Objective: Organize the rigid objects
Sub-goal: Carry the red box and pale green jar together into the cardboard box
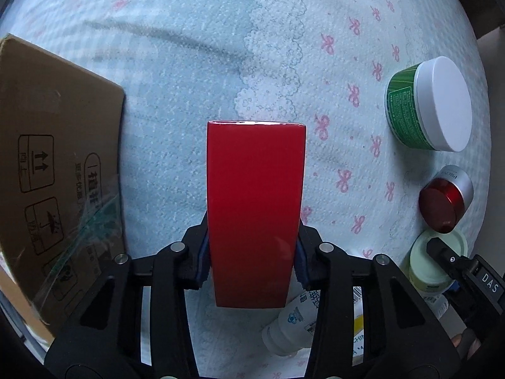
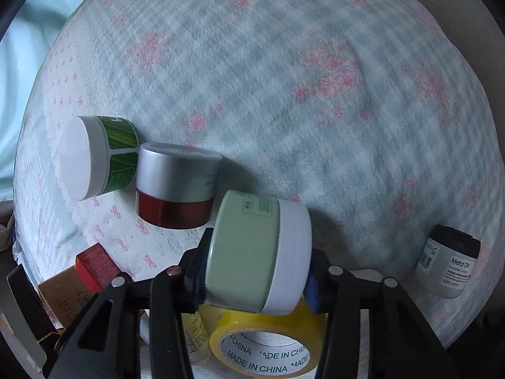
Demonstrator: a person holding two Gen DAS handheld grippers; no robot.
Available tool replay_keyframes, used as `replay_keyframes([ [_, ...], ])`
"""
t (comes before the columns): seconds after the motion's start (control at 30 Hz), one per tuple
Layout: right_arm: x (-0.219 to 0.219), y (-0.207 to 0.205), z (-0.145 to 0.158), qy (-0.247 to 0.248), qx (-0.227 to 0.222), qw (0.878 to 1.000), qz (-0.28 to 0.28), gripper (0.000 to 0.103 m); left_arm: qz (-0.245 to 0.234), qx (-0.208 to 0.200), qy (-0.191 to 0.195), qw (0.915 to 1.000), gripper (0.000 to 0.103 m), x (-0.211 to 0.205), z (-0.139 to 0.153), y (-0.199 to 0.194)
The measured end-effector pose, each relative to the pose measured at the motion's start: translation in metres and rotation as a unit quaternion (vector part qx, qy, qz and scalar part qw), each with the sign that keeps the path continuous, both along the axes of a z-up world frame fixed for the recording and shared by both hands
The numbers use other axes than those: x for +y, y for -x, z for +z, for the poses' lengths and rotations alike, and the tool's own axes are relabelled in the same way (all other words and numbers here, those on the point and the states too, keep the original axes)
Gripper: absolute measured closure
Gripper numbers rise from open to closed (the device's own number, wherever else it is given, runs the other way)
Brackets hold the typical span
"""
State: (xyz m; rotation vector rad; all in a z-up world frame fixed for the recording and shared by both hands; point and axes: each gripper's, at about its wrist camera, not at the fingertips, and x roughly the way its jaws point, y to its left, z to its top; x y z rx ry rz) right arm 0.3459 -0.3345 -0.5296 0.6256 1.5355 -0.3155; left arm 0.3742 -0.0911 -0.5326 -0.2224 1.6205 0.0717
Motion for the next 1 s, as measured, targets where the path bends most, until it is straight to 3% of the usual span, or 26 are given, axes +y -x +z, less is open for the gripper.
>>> replay_keyframes([
  [0.37, -0.021, 0.034, 0.049, 0.036, -0.031, 0.998, 0.029, 0.061, -0.030, -0.060, 0.009, 0.9977, 0.065, -0.008, 0.053, 0.005],
  [0.7, -0.027, 0.080, 0.161, 0.068, -0.099, 0.989, 0.085, 0.061, -0.052, -0.145, 0.008, 0.9881, 0.065, -0.006, 0.172, 0.047],
  [1.0, 0.018, 0.100, 0.261, 0.127, -0.195, 0.957, 0.174, 0.061, -0.041, -0.219, 0.022, 0.9746, 0.065, 0.034, 0.287, 0.099],
])
